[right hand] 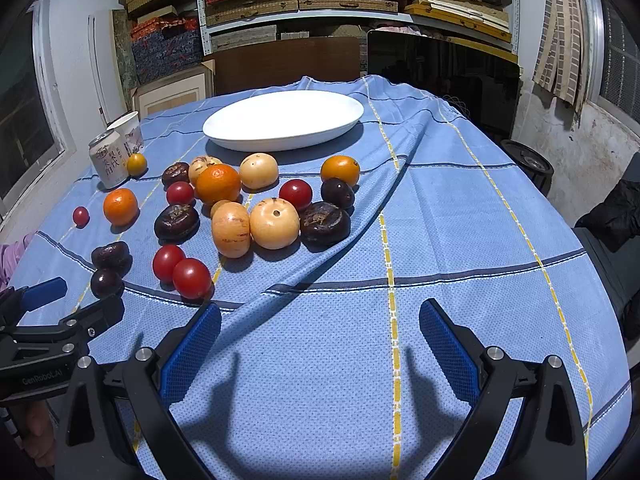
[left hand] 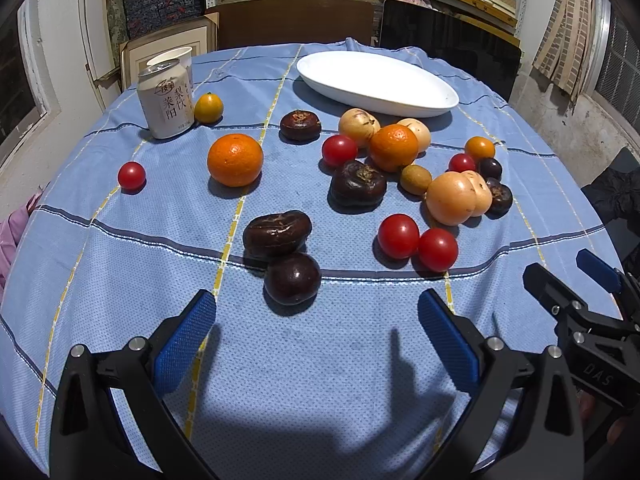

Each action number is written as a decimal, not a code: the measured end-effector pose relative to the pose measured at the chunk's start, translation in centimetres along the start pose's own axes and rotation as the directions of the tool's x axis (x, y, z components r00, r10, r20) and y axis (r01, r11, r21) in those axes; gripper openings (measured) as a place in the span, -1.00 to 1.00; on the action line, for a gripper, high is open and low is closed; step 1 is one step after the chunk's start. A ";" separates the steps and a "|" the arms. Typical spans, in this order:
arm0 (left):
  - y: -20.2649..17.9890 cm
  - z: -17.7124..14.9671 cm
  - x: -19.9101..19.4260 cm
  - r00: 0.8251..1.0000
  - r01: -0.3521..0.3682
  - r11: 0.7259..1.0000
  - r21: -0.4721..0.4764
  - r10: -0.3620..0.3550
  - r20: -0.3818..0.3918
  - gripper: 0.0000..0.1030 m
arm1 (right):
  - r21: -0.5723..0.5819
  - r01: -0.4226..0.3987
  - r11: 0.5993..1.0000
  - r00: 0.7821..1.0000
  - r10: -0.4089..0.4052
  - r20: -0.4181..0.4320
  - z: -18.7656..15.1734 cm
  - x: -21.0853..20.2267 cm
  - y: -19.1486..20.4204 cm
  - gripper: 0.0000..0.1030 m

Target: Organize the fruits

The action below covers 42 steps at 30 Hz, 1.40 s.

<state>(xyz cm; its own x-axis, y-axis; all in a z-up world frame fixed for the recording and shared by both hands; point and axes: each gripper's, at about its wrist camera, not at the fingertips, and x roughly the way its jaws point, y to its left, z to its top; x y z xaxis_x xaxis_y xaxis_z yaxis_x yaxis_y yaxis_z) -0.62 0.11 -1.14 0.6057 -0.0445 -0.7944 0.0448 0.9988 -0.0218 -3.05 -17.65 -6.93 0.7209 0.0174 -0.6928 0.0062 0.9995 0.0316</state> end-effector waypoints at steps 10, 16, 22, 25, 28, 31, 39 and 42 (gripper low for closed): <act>2.8 -0.5 0.8 0.999 0.026 1.000 0.011 -0.026 -0.026 0.92 | -0.026 -0.015 1.000 1.000 0.015 0.006 0.1 0.1 0.0 0.93; 4.2 -0.4 2.1 0.996 0.049 0.999 -0.006 -0.049 -0.068 0.89 | -0.041 -0.072 0.997 0.997 0.071 -0.034 0.0 1.0 0.5 0.93; 2.8 1.1 2.9 0.995 0.051 0.998 0.037 -0.048 -0.087 0.29 | -0.043 -0.124 0.991 0.991 0.122 -0.058 0.4 1.3 0.8 0.93; 2.5 1.7 3.1 0.993 0.071 0.997 0.037 -0.067 -0.094 -0.17 | -0.042 -0.141 0.989 0.989 0.139 -0.058 0.8 1.3 0.8 0.93; 2.1 2.1 3.3 0.992 0.081 0.996 0.034 -0.077 -0.098 -0.39 | -0.054 -0.143 0.988 0.988 0.140 -0.059 1.1 1.2 0.8 0.93; 2.0 2.2 3.2 0.992 0.087 0.996 0.035 -0.083 -0.099 -0.39 | -0.073 -0.168 0.983 0.984 0.162 -0.074 1.3 1.1 1.0 0.93; 3.1 1.8 1.4 0.991 0.118 0.993 0.029 -0.116 -0.068 -0.39 | -0.205 -0.319 0.925 0.943 0.290 -0.162 1.9 1.6 4.6 0.54; 3.8 1.7 1.4 0.990 0.125 0.992 0.011 -0.124 -0.068 -0.39 | -0.240 -0.328 0.914 0.938 0.285 -0.196 2.3 2.5 6.1 0.26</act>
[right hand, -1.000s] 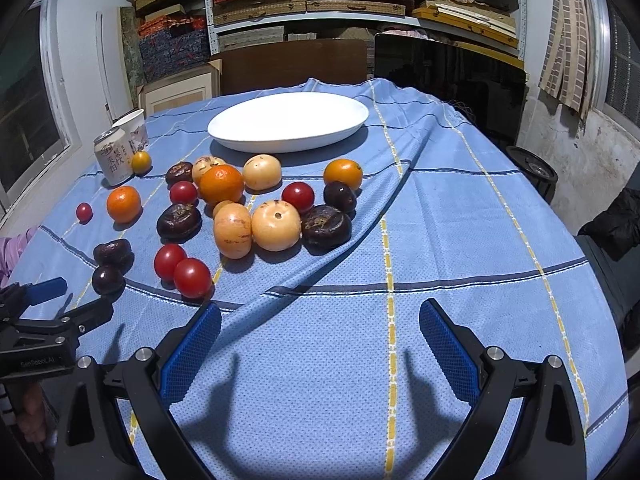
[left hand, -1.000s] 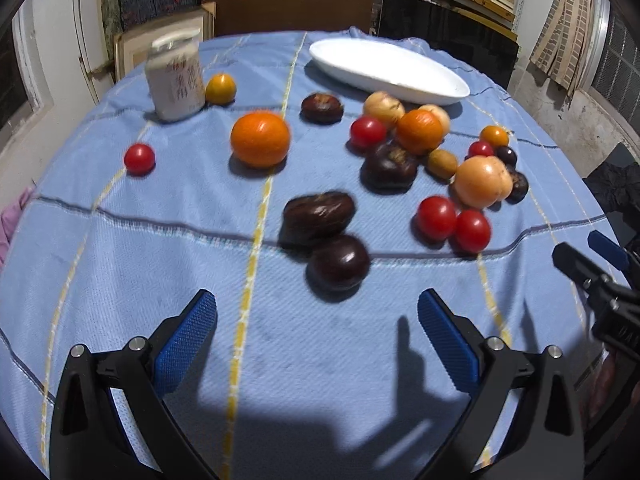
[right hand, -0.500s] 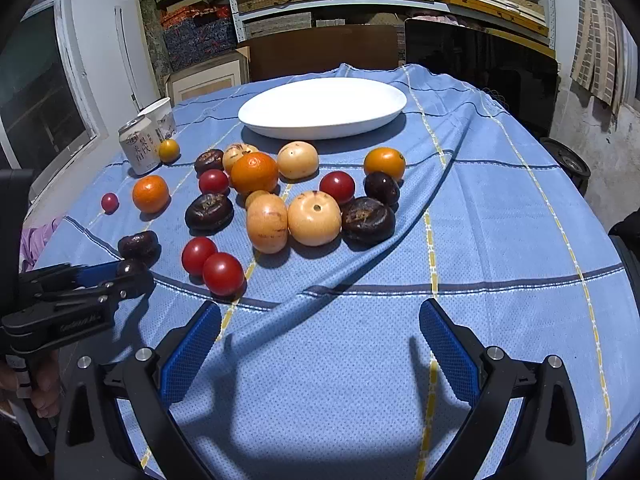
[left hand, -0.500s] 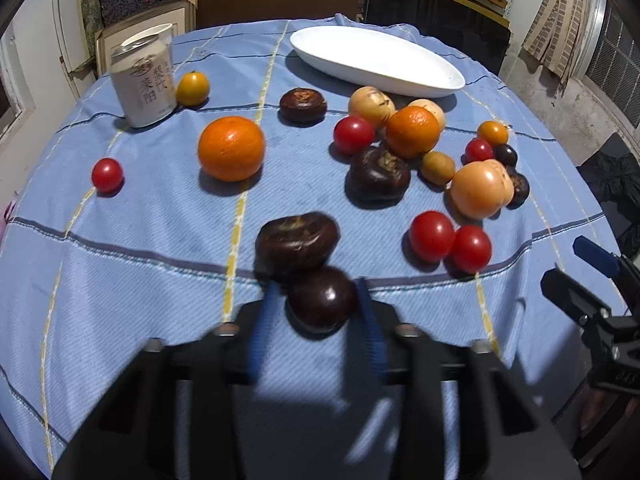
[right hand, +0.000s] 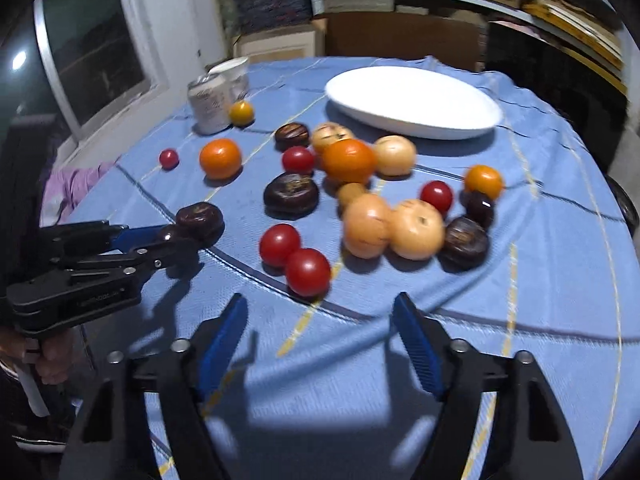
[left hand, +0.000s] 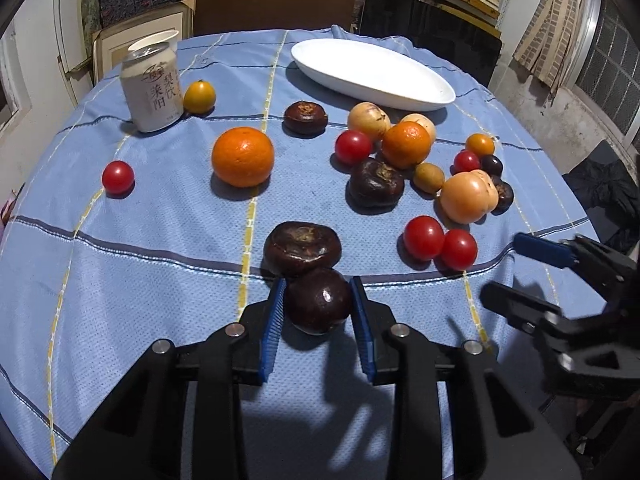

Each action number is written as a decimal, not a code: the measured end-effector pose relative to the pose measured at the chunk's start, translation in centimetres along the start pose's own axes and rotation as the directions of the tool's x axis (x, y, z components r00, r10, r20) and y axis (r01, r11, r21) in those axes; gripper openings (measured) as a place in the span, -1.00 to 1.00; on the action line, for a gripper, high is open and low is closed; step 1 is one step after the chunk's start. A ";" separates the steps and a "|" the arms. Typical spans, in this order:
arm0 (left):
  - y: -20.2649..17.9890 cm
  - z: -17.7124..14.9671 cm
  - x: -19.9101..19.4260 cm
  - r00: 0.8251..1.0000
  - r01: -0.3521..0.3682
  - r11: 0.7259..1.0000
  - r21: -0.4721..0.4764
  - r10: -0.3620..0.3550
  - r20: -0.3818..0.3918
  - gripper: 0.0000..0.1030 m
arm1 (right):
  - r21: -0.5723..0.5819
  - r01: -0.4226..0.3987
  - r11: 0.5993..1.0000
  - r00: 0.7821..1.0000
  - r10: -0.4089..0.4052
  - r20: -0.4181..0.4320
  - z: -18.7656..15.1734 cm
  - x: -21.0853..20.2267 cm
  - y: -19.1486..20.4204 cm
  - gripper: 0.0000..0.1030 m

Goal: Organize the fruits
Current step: 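Grasp a dark purple fruit with the left tool while the right tool grasps a red cherry tomato, then carry both fruits over the white plate and open both tools to release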

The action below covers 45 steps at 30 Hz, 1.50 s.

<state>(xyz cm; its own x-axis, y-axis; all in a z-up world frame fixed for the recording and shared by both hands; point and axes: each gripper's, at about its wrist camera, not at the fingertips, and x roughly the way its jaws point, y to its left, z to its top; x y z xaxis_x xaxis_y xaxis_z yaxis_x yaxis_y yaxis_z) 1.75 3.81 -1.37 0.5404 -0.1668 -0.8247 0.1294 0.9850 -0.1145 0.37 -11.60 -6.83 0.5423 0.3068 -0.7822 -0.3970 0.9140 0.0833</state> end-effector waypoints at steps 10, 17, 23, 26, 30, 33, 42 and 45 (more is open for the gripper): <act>0.4 -0.6 1.0 0.999 0.034 0.999 -0.016 -0.034 -0.024 -0.39 | -0.045 0.035 0.998 0.998 -0.038 -0.058 1.4 3.6 0.8 -0.37; -0.3 -0.7 0.0 0.998 0.061 0.998 0.013 -0.061 -0.019 -0.39 | 0.003 -0.028 1.000 0.999 0.028 -0.036 0.9 2.0 -0.2 -0.46; -1.2 0.5 -2.0 0.994 0.110 0.991 0.073 -0.110 0.004 -0.39 | 0.032 -0.101 0.994 0.994 0.099 0.051 2.0 -1.9 -2.1 -0.46; -2.1 3.5 -2.7 0.993 0.106 0.986 0.126 -0.112 0.038 -0.39 | 0.021 -0.070 0.997 0.992 0.067 0.109 4.9 -3.6 -3.9 -0.46; -3.7 10.4 -1.9 0.989 0.088 0.981 0.176 -0.107 0.106 -0.39 | 0.029 -0.015 0.999 0.989 0.011 0.150 10.0 -3.0 -6.5 -0.46; -4.6 15.7 1.2 0.992 0.070 0.985 0.157 -0.086 0.097 -0.39 | 0.082 0.012 0.997 0.988 -0.024 0.155 13.7 -0.4 -9.1 -0.46; -6.0 24.2 13.3 0.998 0.001 0.997 0.080 0.004 -0.059 -0.35 | 0.222 0.047 0.974 0.997 -0.058 0.045 17.0 9.1 -15.1 -0.35; -5.4 24.3 14.2 0.998 -0.018 0.999 0.040 0.020 -0.063 0.19 | 0.228 0.057 0.972 0.994 -0.077 0.081 17.1 8.8 -15.5 -0.09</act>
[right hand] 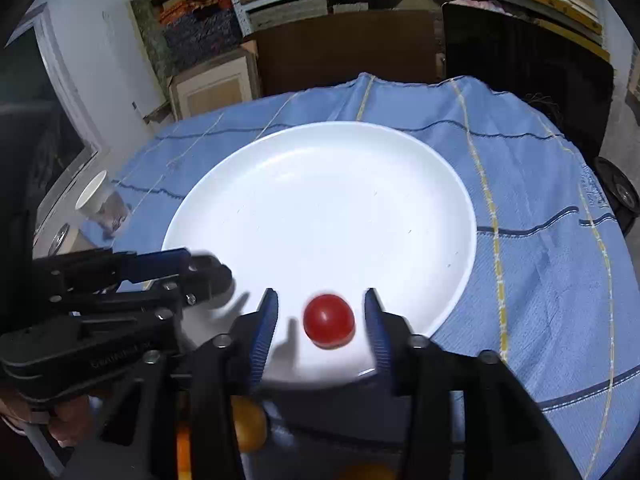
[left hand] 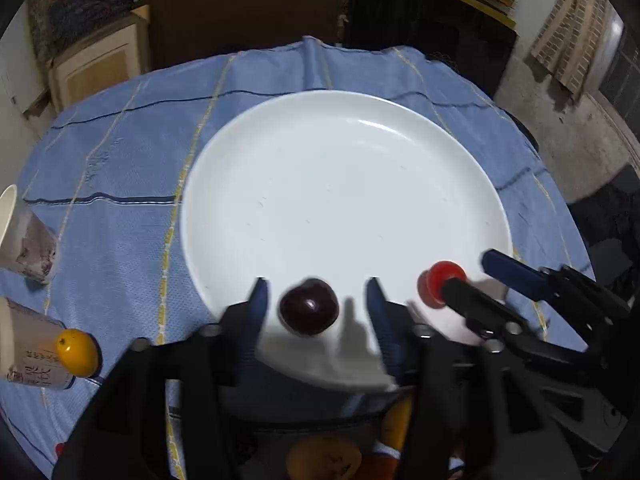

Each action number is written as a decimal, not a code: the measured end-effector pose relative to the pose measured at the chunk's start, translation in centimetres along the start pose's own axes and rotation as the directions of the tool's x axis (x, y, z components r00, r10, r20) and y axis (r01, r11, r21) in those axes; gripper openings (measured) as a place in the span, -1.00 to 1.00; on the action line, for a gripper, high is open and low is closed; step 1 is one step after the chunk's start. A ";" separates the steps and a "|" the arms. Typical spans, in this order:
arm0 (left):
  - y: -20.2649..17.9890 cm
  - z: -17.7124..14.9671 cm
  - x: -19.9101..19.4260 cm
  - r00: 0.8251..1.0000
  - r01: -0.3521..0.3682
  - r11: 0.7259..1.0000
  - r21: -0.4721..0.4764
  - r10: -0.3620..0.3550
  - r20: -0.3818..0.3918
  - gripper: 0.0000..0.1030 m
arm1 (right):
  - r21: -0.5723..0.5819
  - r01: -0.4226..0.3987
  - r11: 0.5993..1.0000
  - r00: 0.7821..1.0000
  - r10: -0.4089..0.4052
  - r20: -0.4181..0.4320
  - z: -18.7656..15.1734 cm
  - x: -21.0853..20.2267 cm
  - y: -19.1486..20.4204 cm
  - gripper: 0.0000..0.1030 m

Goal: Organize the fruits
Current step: 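Carry both fruits over the white plate and open both tools to release, then grasp a red cherry tomato with the left tool while the right tool grasps another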

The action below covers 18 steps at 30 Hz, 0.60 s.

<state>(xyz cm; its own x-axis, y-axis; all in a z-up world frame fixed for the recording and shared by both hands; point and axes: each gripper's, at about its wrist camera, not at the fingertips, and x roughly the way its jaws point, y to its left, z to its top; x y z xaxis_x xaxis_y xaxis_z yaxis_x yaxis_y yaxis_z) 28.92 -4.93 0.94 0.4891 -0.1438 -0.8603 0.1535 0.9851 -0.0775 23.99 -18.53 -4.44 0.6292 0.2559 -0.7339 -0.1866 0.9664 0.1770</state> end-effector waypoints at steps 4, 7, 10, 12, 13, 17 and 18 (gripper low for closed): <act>0.8 -0.3 -2.1 0.998 0.028 0.999 -0.024 -0.027 0.053 0.38 | -0.007 -0.003 1.000 0.998 0.003 0.056 -0.7 -2.6 0.0 0.11; 1.5 -2.2 -4.7 0.996 0.052 0.998 -0.018 -0.051 0.073 0.50 | -0.014 -0.035 0.999 0.996 0.036 0.078 -2.0 -5.4 -0.4 0.19; 2.1 -5.4 -7.9 0.992 0.016 0.999 0.035 -0.021 0.126 0.67 | -0.021 -0.027 0.999 0.992 0.029 0.121 -4.3 -8.7 -0.3 0.34; 2.9 -8.1 -10.1 0.983 -0.029 0.997 0.071 0.016 0.181 0.67 | -0.020 -0.043 0.999 0.990 0.046 0.133 -6.3 -10.7 -0.4 0.38; 3.1 -9.2 -10.9 0.981 -0.044 0.996 0.080 0.027 0.194 0.67 | -0.019 -0.048 0.999 0.990 0.050 0.131 -7.1 -11.3 -0.3 0.39; 4.6 -14.3 -13.4 0.973 -0.073 0.993 0.095 0.050 0.224 0.67 | 0.007 -0.060 0.998 0.992 0.059 0.112 -11.1 -12.9 0.1 0.45; 4.9 -15.7 -13.7 0.977 -0.069 0.993 0.100 0.047 0.209 0.67 | 0.015 -0.062 0.998 0.993 0.060 0.105 -11.9 -13.1 0.2 0.45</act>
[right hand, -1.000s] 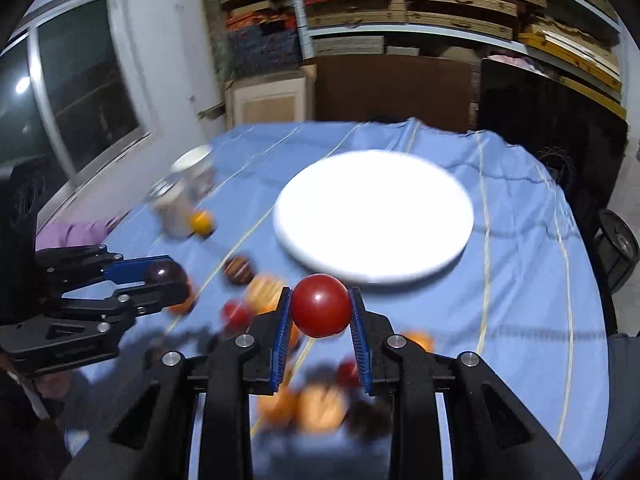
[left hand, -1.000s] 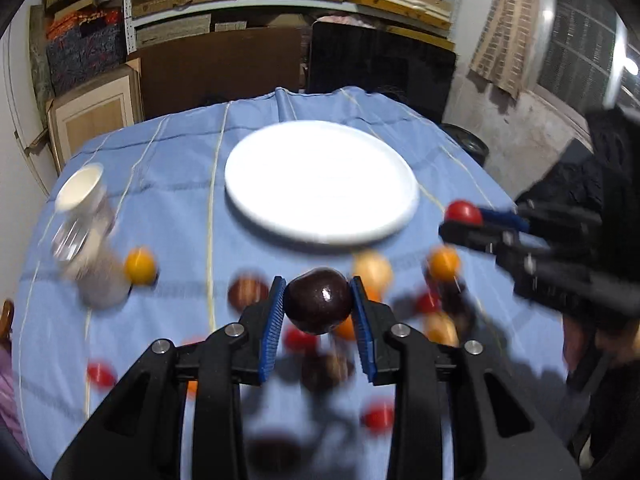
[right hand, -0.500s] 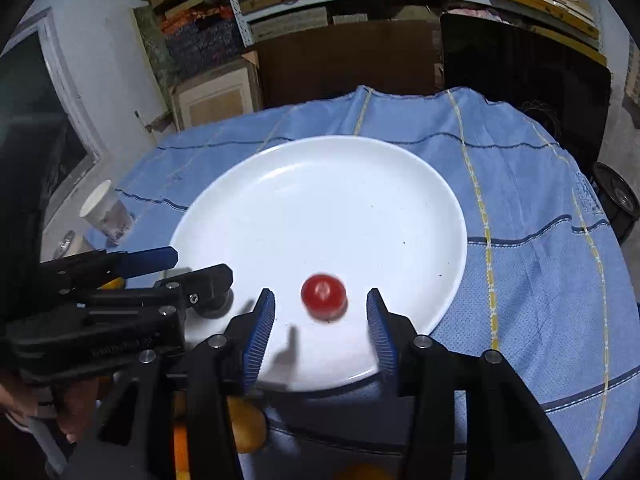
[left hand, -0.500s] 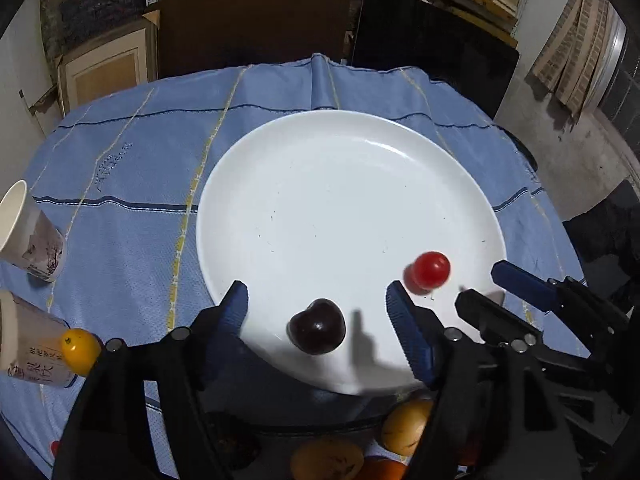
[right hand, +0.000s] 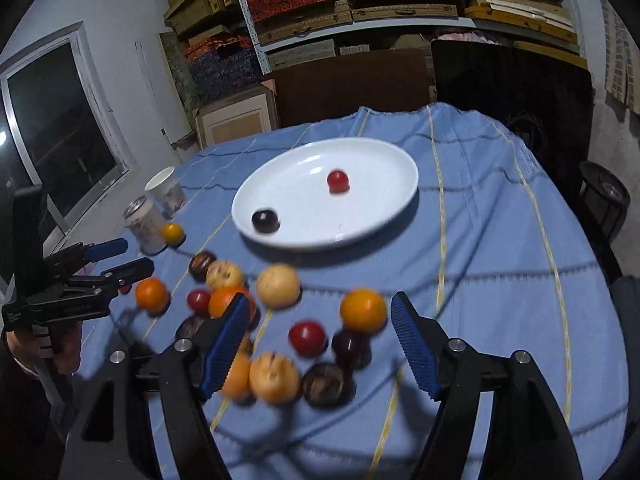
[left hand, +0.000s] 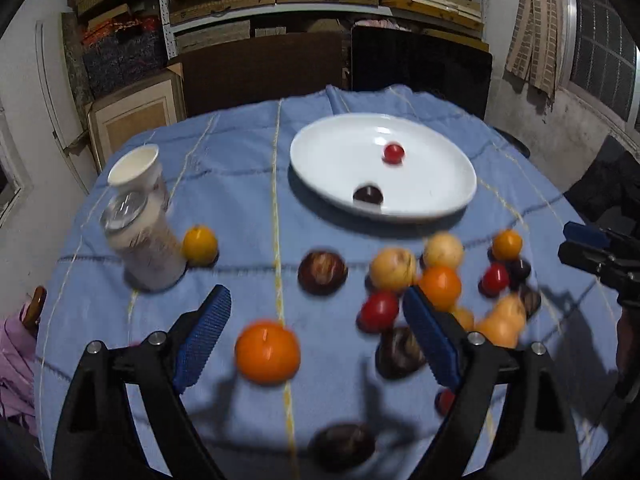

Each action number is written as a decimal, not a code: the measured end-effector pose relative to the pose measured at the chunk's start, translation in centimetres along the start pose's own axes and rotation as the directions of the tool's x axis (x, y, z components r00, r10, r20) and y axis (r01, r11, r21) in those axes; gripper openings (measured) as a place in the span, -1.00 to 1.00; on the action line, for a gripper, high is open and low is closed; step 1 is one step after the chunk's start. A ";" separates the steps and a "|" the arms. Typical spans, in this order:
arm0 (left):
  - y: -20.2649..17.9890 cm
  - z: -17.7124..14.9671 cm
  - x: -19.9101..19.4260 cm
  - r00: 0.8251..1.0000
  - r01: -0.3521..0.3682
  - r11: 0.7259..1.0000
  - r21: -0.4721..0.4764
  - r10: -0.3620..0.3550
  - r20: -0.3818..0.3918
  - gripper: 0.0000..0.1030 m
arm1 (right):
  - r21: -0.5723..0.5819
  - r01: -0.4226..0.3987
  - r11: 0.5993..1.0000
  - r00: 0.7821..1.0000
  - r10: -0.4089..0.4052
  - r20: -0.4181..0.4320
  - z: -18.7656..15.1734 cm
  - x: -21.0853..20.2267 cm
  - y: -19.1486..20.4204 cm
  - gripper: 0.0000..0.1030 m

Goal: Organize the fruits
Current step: 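Grasp a red cherry tomato with the left tool while the right tool grasps another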

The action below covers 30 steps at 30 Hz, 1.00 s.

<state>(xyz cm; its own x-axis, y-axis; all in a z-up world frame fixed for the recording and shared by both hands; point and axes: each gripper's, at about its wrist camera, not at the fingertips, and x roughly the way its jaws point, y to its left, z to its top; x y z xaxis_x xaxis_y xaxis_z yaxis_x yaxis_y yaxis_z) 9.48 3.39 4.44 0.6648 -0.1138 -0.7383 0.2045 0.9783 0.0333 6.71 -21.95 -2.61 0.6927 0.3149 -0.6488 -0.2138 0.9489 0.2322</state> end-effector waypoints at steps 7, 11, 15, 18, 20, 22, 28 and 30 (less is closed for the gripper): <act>3.0 -5.0 -1.9 0.999 -0.048 0.996 -0.081 0.046 -0.024 0.67 | -0.011 -0.006 1.000 0.999 0.006 -0.036 -4.6 -1.2 2.5 0.46; 6.0 -6.0 -2.1 0.994 -0.104 0.985 -0.137 0.100 -0.036 0.67 | -0.040 -0.015 0.999 0.999 0.013 -0.032 -5.8 -2.2 3.6 0.46; 9.2 -6.5 -1.2 0.990 -0.131 0.976 -0.174 0.120 -0.074 0.63 | -0.037 -0.029 0.999 0.998 0.027 -0.048 -6.8 -2.5 4.1 0.46; 10.9 -6.8 0.1 0.986 -0.144 0.970 -0.194 0.124 -0.113 0.42 | -0.049 -0.044 0.998 0.998 0.041 -0.056 -7.4 -2.5 4.8 0.46; 11.7 -6.7 0.9 0.983 -0.153 0.967 -0.205 0.128 -0.132 0.34 | -0.064 -0.052 0.997 0.997 0.048 -0.059 -7.6 -2.6 5.3 0.46; 12.0 -6.5 1.4 0.983 -0.160 0.964 -0.214 0.136 -0.125 0.32 | -0.086 -0.059 0.995 0.997 0.054 -0.061 -7.7 -2.5 5.9 0.46; 13.0 -5.4 3.6 0.971 -0.217 0.953 -0.213 0.189 -0.147 -0.24 | -0.092 -0.068 0.993 0.995 0.062 -0.073 -7.7 -2.3 6.3 0.46; 13.4 -5.4 3.8 0.967 -0.236 0.946 -0.222 0.206 -0.152 -0.46 | -0.094 -0.093 0.991 0.992 0.084 -0.092 -7.7 -2.2 6.6 0.46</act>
<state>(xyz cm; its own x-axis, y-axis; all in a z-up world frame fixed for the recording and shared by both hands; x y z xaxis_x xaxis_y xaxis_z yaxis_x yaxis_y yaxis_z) 10.91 17.00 -1.53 0.5755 0.1176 -0.8093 -0.1235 0.9908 0.0562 -1.51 -16.23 -5.25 0.6059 0.3946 -0.6908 -0.3410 0.9133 0.2226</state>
